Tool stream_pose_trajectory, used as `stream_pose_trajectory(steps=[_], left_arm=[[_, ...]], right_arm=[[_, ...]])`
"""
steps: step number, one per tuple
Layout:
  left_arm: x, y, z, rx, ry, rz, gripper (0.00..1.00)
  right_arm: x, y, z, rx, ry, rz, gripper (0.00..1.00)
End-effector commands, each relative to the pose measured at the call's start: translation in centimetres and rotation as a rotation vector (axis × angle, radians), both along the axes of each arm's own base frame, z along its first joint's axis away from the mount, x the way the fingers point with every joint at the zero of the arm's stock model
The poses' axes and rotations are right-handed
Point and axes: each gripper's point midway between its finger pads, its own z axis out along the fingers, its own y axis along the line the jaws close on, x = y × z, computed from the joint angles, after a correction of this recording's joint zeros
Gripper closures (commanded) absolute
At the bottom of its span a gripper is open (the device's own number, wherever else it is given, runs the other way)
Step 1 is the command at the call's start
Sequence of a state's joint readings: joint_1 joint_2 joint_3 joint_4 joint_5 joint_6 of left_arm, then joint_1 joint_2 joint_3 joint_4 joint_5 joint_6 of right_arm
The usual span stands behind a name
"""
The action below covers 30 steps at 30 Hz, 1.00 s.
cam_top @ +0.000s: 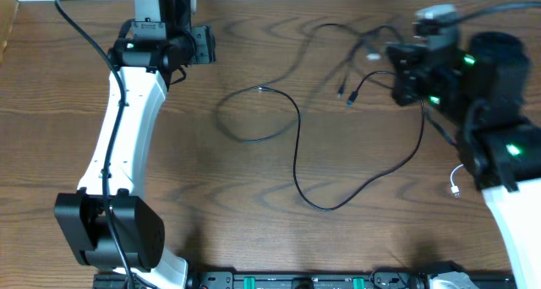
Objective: Untangle cables
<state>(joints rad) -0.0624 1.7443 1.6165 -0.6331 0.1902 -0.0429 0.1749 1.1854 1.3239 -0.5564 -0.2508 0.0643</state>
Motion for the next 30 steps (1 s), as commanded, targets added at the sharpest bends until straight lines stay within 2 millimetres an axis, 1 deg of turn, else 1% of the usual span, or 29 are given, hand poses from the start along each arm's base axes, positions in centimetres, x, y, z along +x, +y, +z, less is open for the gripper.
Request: stream_pose_trajectory(steps=[1, 6, 7, 8, 11, 13, 15, 17, 19, 22, 27, 30], left_arm=[[-0.3, -1.4, 2.2, 0.01, -0.051, -0.058, 0.4], [-0.4, -2.4, 2.2, 0.02, -0.057, -0.092, 0.39], [-0.5, -2.6, 2.2, 0.021, -0.058, -0.097, 0.39], [-0.5, -2.7, 2.2, 0.021, -0.058, -0.097, 0.39], [-0.5, -2.7, 2.3, 0.02, -0.058, -0.098, 0.39], [-0.5, -2.7, 2.3, 0.02, -0.059, -0.098, 0.4], [-0.4, -2.7, 2.3, 0.02, -0.059, -0.098, 0.39], [-0.4, -2.7, 2.3, 0.02, -0.061, -0.098, 0.39], [-0.4, -2.7, 2.3, 0.02, -0.064, -0.098, 0.39], [-0.3, -2.7, 2.4, 0.019, -0.067, -0.098, 0.39], [-0.2, -2.8, 2.5, 0.019, -0.073, -0.098, 0.39], [-0.2, -2.8, 2.5, 0.019, -0.073, -0.098, 0.39]], right_arm=[[-1.0, -3.5, 2.4, -0.039, -0.066, -0.119, 0.99], [-3.0, -8.9, 4.6, -0.114, -0.073, -0.347, 0.99], [-3.8, -10.4, 5.2, -0.143, -0.07, -0.411, 0.99], [-4.1, -10.8, 5.4, -0.151, -0.068, -0.432, 0.99], [-5.2, -13.0, 6.1, -0.196, -0.055, -0.529, 0.99], [-6.0, -14.7, 6.2, -0.228, -0.034, -0.604, 0.99], [-6.5, -15.7, 6.0, -0.245, -0.017, -0.648, 0.99], [-7.0, -17.3, 5.9, -0.259, 0.0, -0.711, 0.99], [-7.9, -19.6, 5.5, -0.267, 0.029, -0.815, 0.99], [-8.5, -22.1, 4.5, -0.266, 0.08, -0.904, 0.99], [-8.7, -25.9, 2.7, -0.254, 0.164, -1.019, 0.99], [-8.4, -28.1, 1.1, -0.23, 0.223, -1.089, 0.99]])
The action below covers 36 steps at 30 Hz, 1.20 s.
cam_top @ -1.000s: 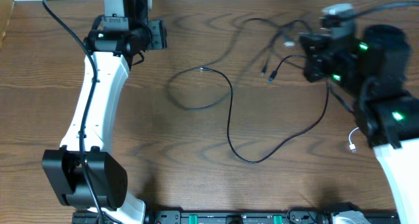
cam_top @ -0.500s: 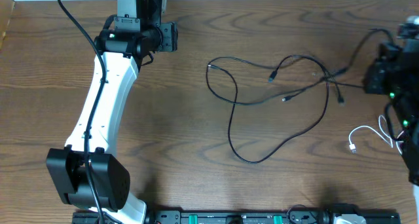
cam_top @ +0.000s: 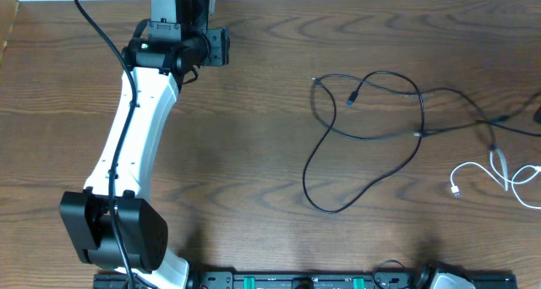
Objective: Untangle cables
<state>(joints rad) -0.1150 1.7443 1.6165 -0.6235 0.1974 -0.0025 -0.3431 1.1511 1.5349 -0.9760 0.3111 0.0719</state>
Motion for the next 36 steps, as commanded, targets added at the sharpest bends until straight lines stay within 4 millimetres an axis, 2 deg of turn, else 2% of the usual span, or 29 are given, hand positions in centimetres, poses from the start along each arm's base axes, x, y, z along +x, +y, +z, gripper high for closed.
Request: stream_pose_trajectory(steps=[1, 7, 14, 18, 20, 23, 24, 25, 27, 30, 33, 36], left_arm=[[0.0, -0.1, 2.3, -0.004, -0.056, -0.012, 0.39], [0.0, -0.1, 2.4, -0.003, -0.058, -0.012, 0.39], [0.1, -0.1, 2.5, -0.004, -0.064, -0.012, 0.39], [0.2, -0.2, 2.6, 0.008, -0.074, -0.025, 0.39], [0.3, -0.2, 2.7, 0.007, -0.08, -0.025, 0.39], [0.4, -0.2, 2.8, 0.009, -0.087, -0.028, 0.39], [0.4, -0.2, 2.8, 0.012, -0.088, -0.03, 0.39], [0.4, -0.2, 2.8, 0.014, -0.089, -0.033, 0.39], [0.4, -0.2, 2.8, 0.014, -0.09, -0.033, 0.39], [0.4, -0.2, 2.8, 0.017, -0.09, -0.035, 0.39], [0.4, -0.2, 2.8, 0.016, -0.09, -0.036, 0.39], [0.4, -0.2, 2.8, 0.016, -0.09, -0.036, 0.39]], right_arm=[[0.0, -2.6, -1.0, 0.034, 0.016, -0.106, 0.99], [-0.5, -7.2, -5.0, 0.121, 0.089, -0.288, 0.99], [-2.4, -12.1, -10.2, 0.265, 0.163, -0.479, 0.99], [-3.3, -14.2, -14.6, 0.359, 0.249, -0.581, 0.99], [-3.4, -14.5, -16.5, 0.394, 0.293, -0.607, 0.99], [-3.2, -14.5, -19.0, 0.441, 0.355, -0.622, 0.49], [-3.1, -14.4, -19.7, 0.457, 0.37, -0.616, 0.19], [-2.9, -14.3, -20.1, 0.471, 0.378, -0.608, 0.01], [-2.2, -13.8, -20.3, 0.489, 0.378, -0.559, 0.01], [-1.7, -13.5, -19.6, 0.476, 0.357, -0.534, 0.01], [-1.1, -12.9, -18.3, 0.476, 0.319, -0.485, 0.01], [0.8, -11.2, -16.5, 0.495, 0.25, -0.347, 0.01]])
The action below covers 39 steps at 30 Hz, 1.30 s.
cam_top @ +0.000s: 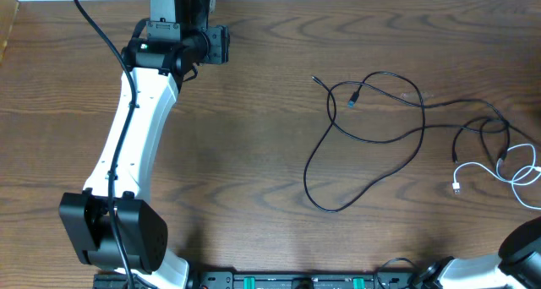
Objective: Untangle cables
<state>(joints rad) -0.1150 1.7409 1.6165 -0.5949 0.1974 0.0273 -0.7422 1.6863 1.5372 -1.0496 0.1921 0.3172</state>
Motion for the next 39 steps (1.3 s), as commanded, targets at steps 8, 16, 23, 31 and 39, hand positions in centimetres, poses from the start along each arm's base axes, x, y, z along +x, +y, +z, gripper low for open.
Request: stream_pose_trajectory(steps=[8, 16, 23, 31, 39], left_arm=[[-0.1, -0.2, 2.2, 0.0, -0.051, -0.016, 0.39], [-0.2, -1.2, 2.2, -0.001, -0.051, -0.037, 0.39], [-0.4, -1.9, 2.1, 0.0, -0.047, -0.051, 0.39], [-0.5, -1.9, 2.0, 0.0, -0.044, -0.052, 0.39], [-0.5, -1.9, 2.0, 0.0, -0.044, -0.053, 0.39]], right_arm=[[6.4, 8.6, 9.3, -0.072, -0.319, 0.461, 0.01], [10.8, 19.5, 8.9, 0.005, -0.327, 0.832, 0.01], [12.9, 28.2, 5.5, 0.078, -0.235, 1.073, 0.01], [12.7, 37.0, -1.6, 0.206, -0.025, 1.273, 0.01], [12.1, 40.8, -6.2, 0.256, 0.097, 1.282, 0.04]])
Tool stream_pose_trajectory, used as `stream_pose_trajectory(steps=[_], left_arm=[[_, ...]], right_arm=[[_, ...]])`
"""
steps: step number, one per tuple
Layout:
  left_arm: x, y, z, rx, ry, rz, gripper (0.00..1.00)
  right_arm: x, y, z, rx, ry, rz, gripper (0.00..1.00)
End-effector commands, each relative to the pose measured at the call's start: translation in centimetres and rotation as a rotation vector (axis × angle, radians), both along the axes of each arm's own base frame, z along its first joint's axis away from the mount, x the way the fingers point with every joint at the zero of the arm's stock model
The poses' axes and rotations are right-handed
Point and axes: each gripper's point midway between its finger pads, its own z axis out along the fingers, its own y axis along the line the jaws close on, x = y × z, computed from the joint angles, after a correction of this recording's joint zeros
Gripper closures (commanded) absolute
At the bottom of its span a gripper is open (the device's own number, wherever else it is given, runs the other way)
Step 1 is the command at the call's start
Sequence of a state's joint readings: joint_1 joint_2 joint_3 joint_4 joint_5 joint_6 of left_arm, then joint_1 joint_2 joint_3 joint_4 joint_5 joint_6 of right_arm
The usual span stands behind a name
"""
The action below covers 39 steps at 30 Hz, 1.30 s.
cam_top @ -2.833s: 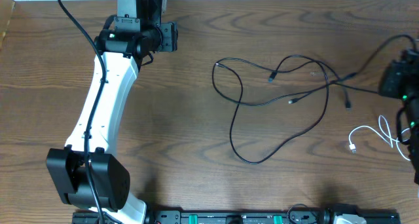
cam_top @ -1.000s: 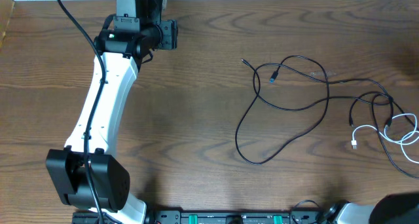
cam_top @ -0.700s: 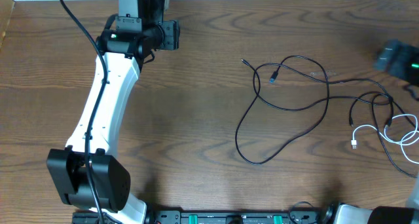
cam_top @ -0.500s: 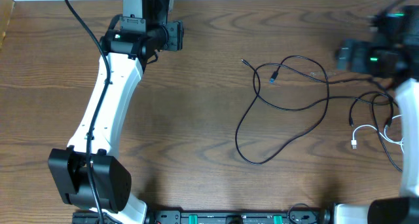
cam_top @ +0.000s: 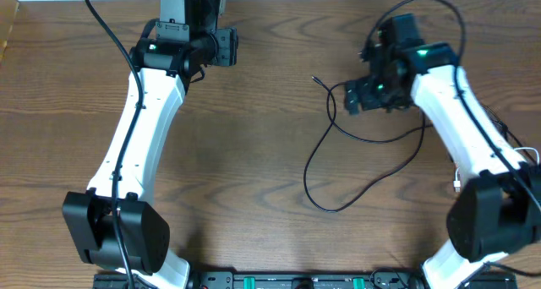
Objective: Untangle cables
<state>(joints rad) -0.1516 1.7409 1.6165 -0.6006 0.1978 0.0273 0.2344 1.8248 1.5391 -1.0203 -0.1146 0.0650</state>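
A thin black cable point(cam_top: 314, 166) lies on the brown table, with one free end point(cam_top: 314, 79) at mid-top and a long loop sagging toward the front. Its upper loop runs under my right gripper point(cam_top: 353, 99), which hovers at the cable's blue-tipped plug. The overhead view does not show whether its jaws are open. A white cable point(cam_top: 456, 186) shows only as a small piece beside the right arm. The rest of it is hidden. My left gripper point(cam_top: 230, 48) is at the far left-centre, away from both cables, with nothing between its fingers that I can see.
The left arm point(cam_top: 139, 128) stretches from its base at the front left up to the back edge. The right arm point(cam_top: 461, 120) crosses the right side of the table above the cables. A black rail point(cam_top: 296, 280) runs along the front edge.
The right arm, then only a sliver at the front right corner, now reaches over the black cable's upper loop at the blue plug. The left gripper has shifted slightly right. The black cable lies about the same.
At first the black cable spread across the middle, with the right gripper at its tangled upper right part. Then the right arm was out of view, the black cable had bunched to the right, and the white cable showed there. Now the right gripper is back over the loop.
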Motion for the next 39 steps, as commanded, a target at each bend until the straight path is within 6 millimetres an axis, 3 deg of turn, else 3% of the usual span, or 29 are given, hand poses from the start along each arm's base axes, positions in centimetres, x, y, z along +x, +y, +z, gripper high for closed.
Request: stream_pose_trajectory(steps=[1, 9, 22, 28, 36, 39], left_arm=[[-0.1, -0.2, 2.1, -0.001, -0.05, -0.016, 0.39], [-0.1, -0.2, 2.1, -0.002, -0.05, -0.015, 0.39], [0.0, -0.2, 2.2, -0.002, -0.054, -0.015, 0.39], [0.0, -0.3, 2.2, -0.007, -0.054, -0.02, 0.39], [-0.2, -0.9, 2.4, -0.033, -0.054, -0.047, 0.39], [-0.2, -0.9, 2.4, -0.033, -0.053, -0.046, 0.39]], right_arm=[[-0.3, 1.1, -1.6, -0.019, 0.048, -0.016, 0.04], [-1.0, 3.0, -3.5, -0.04, 0.098, -0.011, 0.05], [-5.3, 6.4, -4.5, -0.077, 0.204, 0.002, 0.07], [-6.4, 7.8, -5.0, -0.091, 0.206, 0.006, 0.06], [-8.9, 8.5, -8.8, -0.113, 0.238, -0.002, 0.1], [-9.3, 8.9, -9.3, -0.112, 0.232, -0.001, 0.1]])
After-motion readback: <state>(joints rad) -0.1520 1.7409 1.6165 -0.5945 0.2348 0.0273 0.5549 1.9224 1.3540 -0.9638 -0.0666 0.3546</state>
